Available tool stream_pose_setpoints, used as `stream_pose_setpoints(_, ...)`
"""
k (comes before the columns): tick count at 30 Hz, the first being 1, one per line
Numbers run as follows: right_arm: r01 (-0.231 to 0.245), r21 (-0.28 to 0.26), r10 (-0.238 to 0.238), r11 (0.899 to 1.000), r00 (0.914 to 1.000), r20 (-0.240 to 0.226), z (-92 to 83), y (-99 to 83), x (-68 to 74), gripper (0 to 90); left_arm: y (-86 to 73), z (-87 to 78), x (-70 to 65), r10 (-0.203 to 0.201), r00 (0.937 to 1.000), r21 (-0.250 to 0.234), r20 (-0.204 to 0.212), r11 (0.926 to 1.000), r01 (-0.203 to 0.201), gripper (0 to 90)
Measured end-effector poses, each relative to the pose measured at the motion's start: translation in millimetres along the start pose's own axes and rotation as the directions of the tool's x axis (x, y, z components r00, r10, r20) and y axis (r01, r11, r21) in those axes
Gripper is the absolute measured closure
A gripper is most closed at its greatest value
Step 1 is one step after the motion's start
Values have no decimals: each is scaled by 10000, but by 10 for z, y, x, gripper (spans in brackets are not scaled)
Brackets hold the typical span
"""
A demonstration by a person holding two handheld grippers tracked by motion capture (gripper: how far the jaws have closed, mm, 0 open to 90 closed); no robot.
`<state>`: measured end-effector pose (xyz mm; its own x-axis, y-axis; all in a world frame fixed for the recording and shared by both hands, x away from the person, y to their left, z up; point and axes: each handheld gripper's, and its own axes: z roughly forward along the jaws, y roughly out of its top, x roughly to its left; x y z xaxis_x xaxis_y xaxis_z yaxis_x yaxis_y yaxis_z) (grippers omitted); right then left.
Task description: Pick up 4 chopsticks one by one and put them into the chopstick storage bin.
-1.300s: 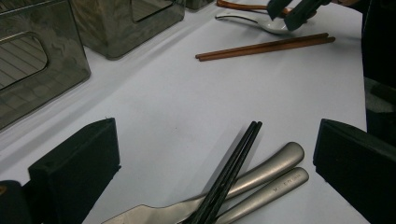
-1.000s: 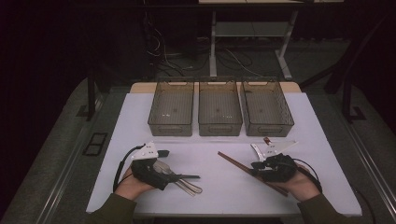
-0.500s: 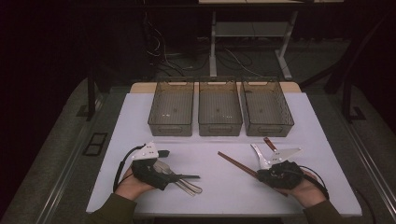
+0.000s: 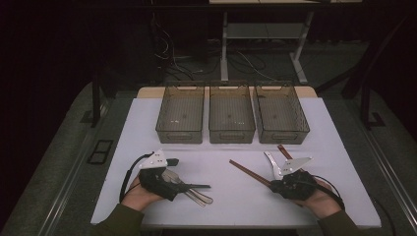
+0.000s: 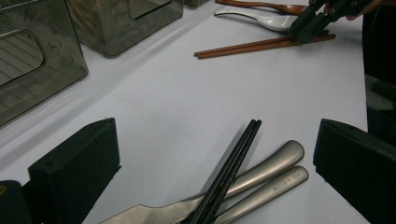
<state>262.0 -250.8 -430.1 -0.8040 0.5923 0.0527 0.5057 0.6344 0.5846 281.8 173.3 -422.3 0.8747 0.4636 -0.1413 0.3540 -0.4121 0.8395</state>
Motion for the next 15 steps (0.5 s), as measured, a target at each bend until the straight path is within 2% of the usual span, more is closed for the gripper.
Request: stream_pose_setpoints(15, 242, 227, -246, 9994, 9995, 189, 26, -6, 5, 796, 0, 1, -3, 12, 10000, 45, 10, 10000, -12, 0)
